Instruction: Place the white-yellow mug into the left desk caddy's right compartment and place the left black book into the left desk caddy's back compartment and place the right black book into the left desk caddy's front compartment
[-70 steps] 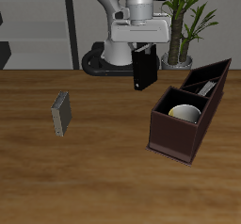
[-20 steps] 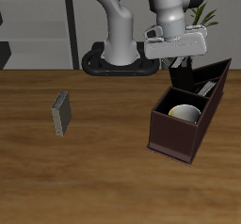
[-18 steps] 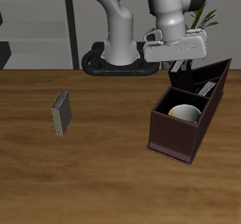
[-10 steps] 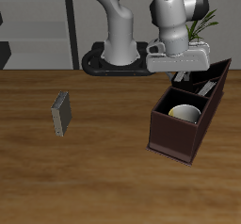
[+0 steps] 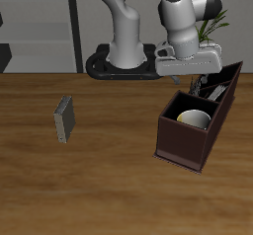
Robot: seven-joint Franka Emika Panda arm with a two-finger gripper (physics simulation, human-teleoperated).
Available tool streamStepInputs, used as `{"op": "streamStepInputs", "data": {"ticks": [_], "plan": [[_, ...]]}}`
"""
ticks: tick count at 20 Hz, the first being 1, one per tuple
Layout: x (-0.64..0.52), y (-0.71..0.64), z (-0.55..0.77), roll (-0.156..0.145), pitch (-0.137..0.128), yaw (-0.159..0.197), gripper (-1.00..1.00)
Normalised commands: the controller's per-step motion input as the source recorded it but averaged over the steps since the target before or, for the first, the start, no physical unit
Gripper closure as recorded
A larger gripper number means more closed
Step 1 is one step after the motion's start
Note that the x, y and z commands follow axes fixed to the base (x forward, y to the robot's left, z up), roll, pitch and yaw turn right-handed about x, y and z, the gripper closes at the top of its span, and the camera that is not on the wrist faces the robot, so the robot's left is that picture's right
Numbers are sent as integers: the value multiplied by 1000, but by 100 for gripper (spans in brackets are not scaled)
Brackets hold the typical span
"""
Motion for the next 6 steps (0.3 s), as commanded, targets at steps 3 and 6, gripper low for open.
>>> {"op": "streamStepInputs", "data": {"ticks": [3, 6], "plan": [[-459, -54, 642, 58, -128, 38, -100], [-152, -134, 330, -9, -80, 51, -100]]}}
